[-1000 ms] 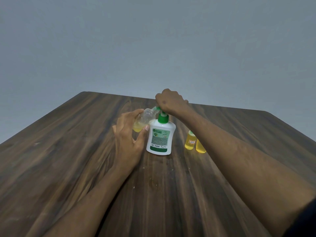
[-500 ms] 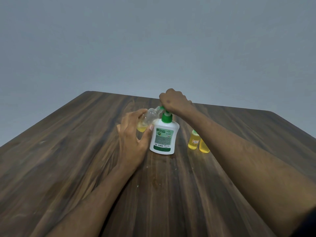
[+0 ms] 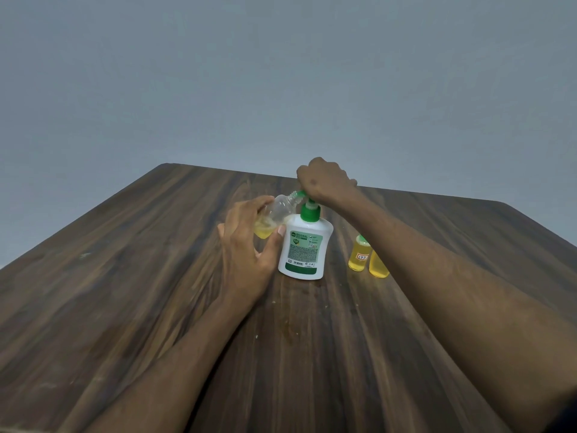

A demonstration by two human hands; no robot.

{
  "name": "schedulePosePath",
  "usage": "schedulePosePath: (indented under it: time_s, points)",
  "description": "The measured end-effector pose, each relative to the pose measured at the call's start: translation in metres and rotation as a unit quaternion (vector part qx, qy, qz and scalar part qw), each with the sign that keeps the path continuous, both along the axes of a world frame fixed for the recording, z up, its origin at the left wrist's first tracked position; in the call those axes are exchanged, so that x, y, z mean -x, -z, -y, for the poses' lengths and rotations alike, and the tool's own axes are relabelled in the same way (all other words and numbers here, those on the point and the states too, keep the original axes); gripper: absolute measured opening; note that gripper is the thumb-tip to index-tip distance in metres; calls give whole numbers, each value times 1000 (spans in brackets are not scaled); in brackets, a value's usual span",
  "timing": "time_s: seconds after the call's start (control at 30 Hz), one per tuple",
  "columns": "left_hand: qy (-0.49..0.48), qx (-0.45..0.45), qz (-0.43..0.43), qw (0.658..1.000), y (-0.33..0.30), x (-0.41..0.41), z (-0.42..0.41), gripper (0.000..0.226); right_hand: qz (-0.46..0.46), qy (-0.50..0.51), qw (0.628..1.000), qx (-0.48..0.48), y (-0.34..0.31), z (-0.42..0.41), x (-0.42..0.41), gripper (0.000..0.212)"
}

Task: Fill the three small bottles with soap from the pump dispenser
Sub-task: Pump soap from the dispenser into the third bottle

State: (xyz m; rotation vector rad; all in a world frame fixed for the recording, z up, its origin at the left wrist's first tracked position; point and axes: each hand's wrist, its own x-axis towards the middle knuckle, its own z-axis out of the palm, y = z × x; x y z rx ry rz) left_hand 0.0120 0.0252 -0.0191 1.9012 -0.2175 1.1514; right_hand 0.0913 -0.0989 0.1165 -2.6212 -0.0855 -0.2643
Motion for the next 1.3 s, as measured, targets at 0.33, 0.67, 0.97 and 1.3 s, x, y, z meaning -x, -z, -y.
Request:
schedulePosePath:
  time_s: [0.33,0.67,0.97,1.3]
  points:
    - [-3,-6,7,1000,-1,1,-1,40,-1,6,1000,-23,4,-3,3,17]
    - [-5,-7,7,1000,-1,1,0,40,-11,0,999,-50,2,-4,6,22]
    - [0,-7,7,1000,0,1,-1,40,0,-11,999,-30,1,-2,5,22]
    - [-7,-18,6,1000,0,2,-2,40,-19,-22,1000,-7,3,0,3,18]
